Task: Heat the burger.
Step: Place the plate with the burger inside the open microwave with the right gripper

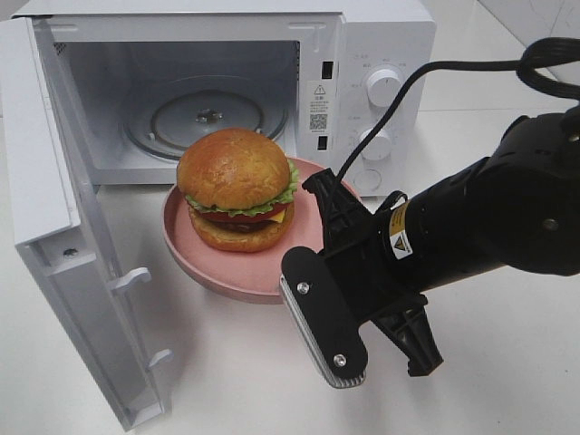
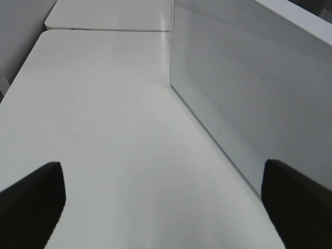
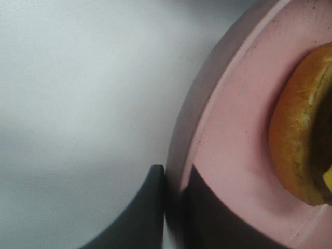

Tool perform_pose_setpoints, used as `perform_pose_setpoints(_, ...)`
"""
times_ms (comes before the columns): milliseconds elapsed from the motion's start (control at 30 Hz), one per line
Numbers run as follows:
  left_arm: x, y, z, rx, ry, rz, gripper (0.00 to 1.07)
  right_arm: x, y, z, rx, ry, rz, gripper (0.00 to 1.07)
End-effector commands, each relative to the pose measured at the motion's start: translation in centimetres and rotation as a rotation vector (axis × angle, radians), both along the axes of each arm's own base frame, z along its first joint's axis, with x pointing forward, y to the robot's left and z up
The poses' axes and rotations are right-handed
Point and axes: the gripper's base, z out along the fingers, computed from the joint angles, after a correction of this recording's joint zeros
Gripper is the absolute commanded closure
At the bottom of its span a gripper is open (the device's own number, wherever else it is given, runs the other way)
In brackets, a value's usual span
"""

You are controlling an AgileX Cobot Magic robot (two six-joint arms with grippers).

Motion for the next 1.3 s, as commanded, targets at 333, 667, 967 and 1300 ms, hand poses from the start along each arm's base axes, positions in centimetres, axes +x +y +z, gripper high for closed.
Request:
perform_pose_setpoints(333, -0.2, 0.0, 0.0, -0.008, -0.025, 0.000, 0.09, 0.6, 0.7, 1.3, 0.075, -0.085, 0.044, 1.07)
perform_pose_setpoints(667, -0.2, 0.0, 0.0, -0.008, -0.025, 0.000, 0.09, 2.5, 2.6, 2.0, 0.090, -0.097, 0.038, 1.07)
perform_pose_setpoints(967, -0.2, 0.0, 0.0, -0.008, -0.025, 0.000, 0.09, 4.7, 4.6, 2.2, 0.097, -0.128, 0.035, 1.07)
perform_pose_setpoints(1300, -0.2, 0.0, 0.0, -0.008, -0.025, 0.000, 0.09, 7.3, 5.5, 2.0, 0.085, -0.122, -0.008, 1.07)
